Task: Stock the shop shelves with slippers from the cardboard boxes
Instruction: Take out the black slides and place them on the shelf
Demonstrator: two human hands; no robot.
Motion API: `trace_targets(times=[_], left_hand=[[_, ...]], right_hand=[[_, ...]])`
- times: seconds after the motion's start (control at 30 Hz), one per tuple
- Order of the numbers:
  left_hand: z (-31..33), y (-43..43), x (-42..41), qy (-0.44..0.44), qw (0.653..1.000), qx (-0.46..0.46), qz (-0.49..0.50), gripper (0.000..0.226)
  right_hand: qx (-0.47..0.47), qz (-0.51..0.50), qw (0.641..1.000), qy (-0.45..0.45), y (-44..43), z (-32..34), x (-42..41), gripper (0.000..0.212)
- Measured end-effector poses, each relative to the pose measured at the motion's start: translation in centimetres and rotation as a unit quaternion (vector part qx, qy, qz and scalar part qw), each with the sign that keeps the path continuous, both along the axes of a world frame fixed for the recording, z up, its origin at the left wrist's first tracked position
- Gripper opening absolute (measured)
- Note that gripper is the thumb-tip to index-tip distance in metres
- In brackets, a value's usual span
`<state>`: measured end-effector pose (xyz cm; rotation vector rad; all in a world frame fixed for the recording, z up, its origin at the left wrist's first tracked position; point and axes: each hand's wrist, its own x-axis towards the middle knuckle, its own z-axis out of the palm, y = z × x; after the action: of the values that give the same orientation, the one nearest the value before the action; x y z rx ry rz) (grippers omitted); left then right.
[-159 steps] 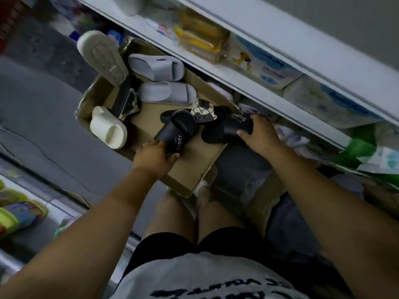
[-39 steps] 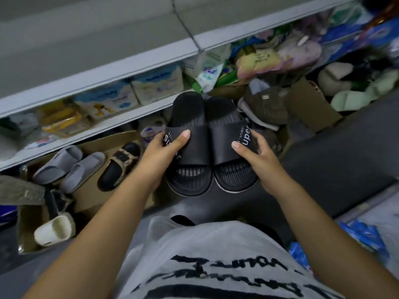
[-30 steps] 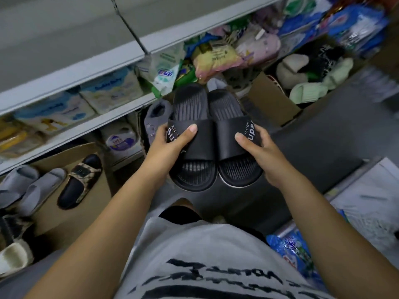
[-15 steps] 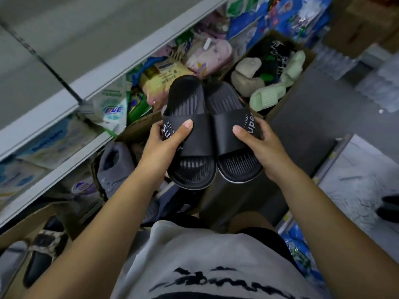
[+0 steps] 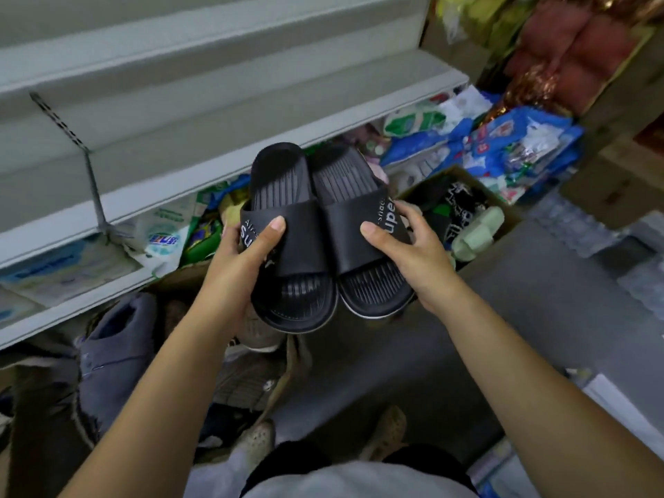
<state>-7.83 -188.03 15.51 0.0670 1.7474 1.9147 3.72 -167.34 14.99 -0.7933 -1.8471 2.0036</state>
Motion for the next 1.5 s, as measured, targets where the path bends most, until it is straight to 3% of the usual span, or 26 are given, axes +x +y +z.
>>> trace_targets(times=[0.07, 0.23, 0.4, 0.6, 0.93, 1.07, 1.17, 1.27, 1.5], left_hand=[[1.5, 2.4, 0.4, 0.020, 0.999, 0.009, 0.026, 0.069], [7.0, 5.5, -0.5, 0.096, 0.988, 0.025, 0.115, 0.061], [13.7, 6.0, -2.8, 0.194, 0.964, 0.032, 0.177, 0.072], [20.7, 6.9, -5.6, 0.274, 0.939, 0.053, 0.201, 0.073], [31.6, 8.3, -14.7, 0.403, 0.885, 0.052, 0.227, 0.044], [36.0, 8.0, -19.5, 0.417, 0.883, 0.028, 0.213, 0.065], [38.4, 7.8, -22.7, 0.447, 0.876, -0.001, 0.181, 0.062], [39.8, 7.5, -26.2, 0.451, 0.878, -0.028, 0.159, 0.077], [40.3, 7.5, -32.9, 0.447, 0.872, -0.087, 0.180, 0.063]], right_hand=[[0.017, 0.030, 0.999, 0.021, 3.1, 1.8, -0.7, 0.046], [0.041, 0.095, 0.990, 0.092, 7.4, 7.0, -4.3, 0.062], [0.077, 0.140, 0.976, 0.146, 8.7, 13.3, -8.6, 0.075], [0.094, 0.178, 0.954, 0.221, 9.7, 20.8, -12.7, 0.076], [0.108, 0.189, 0.926, 0.308, 10.3, 31.5, -21.0, 0.070], [0.133, 0.171, 0.931, 0.293, 10.7, 35.5, -26.2, 0.082], [0.146, 0.157, 0.939, 0.270, 11.0, 37.7, -30.0, 0.092], [0.144, 0.163, 0.944, 0.247, 11.2, 39.5, -33.5, 0.094], [0.158, 0.177, 0.951, 0.198, 10.8, 42.2, -40.9, 0.069]])
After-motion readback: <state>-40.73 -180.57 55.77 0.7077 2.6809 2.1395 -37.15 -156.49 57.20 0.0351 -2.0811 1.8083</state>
